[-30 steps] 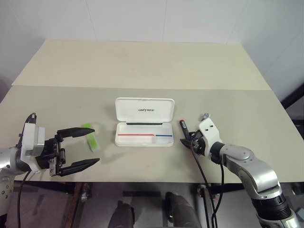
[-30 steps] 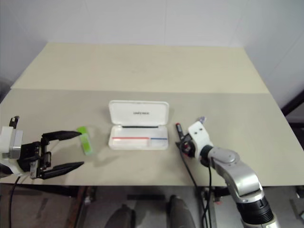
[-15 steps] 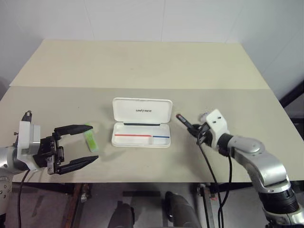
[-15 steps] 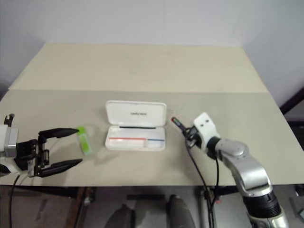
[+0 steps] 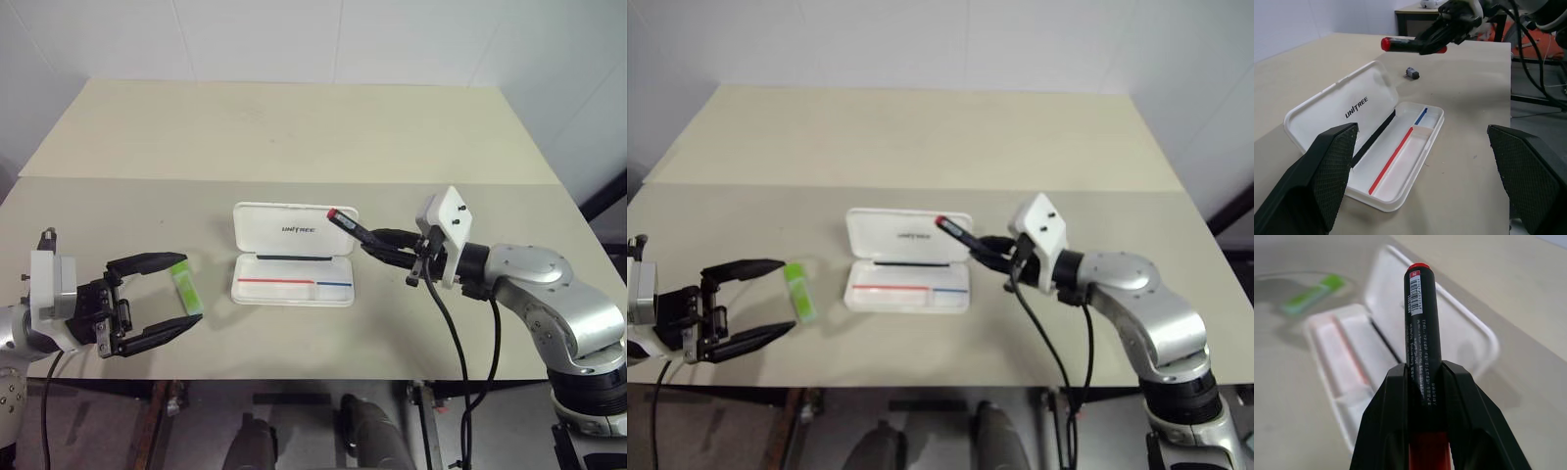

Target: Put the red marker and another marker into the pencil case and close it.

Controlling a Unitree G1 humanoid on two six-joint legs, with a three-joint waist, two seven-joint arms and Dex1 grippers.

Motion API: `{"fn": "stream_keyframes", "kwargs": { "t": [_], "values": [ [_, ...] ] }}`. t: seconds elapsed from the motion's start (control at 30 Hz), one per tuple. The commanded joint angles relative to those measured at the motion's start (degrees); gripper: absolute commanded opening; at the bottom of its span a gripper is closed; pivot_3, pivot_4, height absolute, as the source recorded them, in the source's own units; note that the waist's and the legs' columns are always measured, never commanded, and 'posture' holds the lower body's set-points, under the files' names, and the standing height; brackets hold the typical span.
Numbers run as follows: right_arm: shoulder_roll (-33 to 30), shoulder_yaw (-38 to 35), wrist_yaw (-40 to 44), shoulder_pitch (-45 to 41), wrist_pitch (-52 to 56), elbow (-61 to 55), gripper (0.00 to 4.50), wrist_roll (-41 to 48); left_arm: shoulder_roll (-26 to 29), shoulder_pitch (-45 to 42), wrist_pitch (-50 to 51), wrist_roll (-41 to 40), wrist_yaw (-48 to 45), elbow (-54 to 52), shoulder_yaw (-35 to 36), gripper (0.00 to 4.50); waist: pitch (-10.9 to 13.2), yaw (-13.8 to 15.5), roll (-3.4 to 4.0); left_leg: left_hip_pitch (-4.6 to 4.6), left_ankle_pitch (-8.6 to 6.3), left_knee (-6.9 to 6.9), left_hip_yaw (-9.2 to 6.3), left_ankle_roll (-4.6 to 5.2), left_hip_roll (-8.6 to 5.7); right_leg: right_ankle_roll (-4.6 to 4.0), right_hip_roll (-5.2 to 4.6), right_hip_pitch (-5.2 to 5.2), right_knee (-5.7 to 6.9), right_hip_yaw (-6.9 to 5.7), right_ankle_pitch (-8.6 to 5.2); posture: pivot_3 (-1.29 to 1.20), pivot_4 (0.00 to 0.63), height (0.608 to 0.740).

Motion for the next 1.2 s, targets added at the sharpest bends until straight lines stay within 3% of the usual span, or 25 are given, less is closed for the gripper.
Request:
{"fn": "stream_keyframes", "kwargs": {
  "t": [0.03, 0.3, 0.5, 0.83, 1.2],
  "values": [
    [0.4, 4.3, 3.1, -3.8, -2.0, -0.1, 0.61, -0.3, -1.1, 0.8, -2.3, -1.5, 0.4, -0.6, 3.4, 4.50, 0.0, -0.1, 0.01, 0.02, 0.00, 0.00, 0.01, 0.00, 0.01, -0.01, 0.00, 0.00, 0.00, -0.01, 0.00, 0.00, 0.150, 0.740],
    [7.5, 20.3, 6.8, -11.7, -16.1, 12.8, 0.61, -13.9, -1.6, 1.7, -6.1, -0.9, -1.5, 5.9, 7.3, 4.50, 0.0, -0.2, 0.01, 0.06, 0.00, 0.02, 0.02, 0.00, 0.03, -0.13, 0.00, -0.02, 0.09, -0.08, -0.07, 0.00, 0.150, 0.740],
    [13.6, 26.3, 7.6, -14.4, -24.5, 20.1, 0.61, -21.0, 0.0, 2.0, -7.4, -1.0, -6.3, 10.7, 7.1, 4.50, 0.0, -0.1, 0.01, -0.08, -0.07, 0.01, 0.05, -0.12, 0.04, 0.12, -0.03, -0.28, 0.27, -0.18, 0.06, 0.00, 0.150, 0.740],
    [18.6, 27.1, 8.9, -18.0, -31.9, 29.6, 0.61, -26.7, 2.3, -0.4, -6.6, -1.5, -9.1, 13.3, 6.4, 4.50, 0.0, -0.2, 0.02, -0.58, -0.07, 0.03, 0.06, -0.16, 0.09, 0.16, -0.09, -0.77, 0.49, -0.43, 0.09, 0.00, 0.150, 0.740],
    [18.3, 25.5, 12.5, -22.6, -39.9, 38.9, 0.61, -29.7, 2.3, -0.6, -5.7, -1.4, -8.3, 11.5, 6.3, 4.50, 0.0, -1.5, 0.03, -0.77, -0.06, 0.03, 0.01, -0.18, 0.13, 0.19, -0.13, -0.89, 0.46, -0.63, 0.10, 0.00, 0.150, 0.740]
  ]
}}
